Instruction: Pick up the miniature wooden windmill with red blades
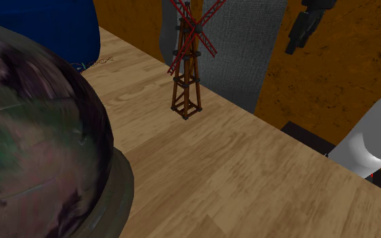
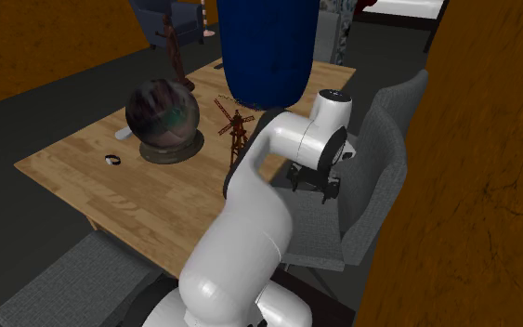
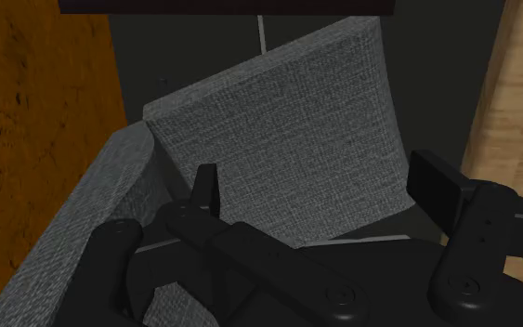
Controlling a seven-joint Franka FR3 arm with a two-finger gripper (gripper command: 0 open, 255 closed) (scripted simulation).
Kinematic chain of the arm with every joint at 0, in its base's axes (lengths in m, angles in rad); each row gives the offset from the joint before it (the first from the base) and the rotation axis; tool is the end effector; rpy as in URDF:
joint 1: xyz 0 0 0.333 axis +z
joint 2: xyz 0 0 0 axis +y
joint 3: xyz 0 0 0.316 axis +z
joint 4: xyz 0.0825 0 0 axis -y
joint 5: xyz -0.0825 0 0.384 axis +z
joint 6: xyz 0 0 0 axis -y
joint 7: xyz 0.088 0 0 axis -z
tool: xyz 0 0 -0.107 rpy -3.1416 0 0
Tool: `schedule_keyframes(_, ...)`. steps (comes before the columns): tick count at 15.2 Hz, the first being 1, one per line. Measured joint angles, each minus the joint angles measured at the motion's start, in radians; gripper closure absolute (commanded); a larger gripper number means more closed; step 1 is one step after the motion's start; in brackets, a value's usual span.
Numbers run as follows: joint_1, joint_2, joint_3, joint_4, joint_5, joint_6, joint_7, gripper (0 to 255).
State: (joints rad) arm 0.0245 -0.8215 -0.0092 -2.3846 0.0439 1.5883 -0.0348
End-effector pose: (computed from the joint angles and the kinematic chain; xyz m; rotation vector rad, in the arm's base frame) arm 0.2988 0.0083 0.5895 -3.0898 -0.0815 -0.0396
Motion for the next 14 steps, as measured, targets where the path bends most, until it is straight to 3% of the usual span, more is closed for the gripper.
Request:
schedule_keyframes(4,0.028,0.057,0.026,0.065,-0.013,-0.002,-0.031,0)
schedule_keyframes(14,0.139,0.342,0.176,0.415,-0.096,-0.041,-0.159,0)
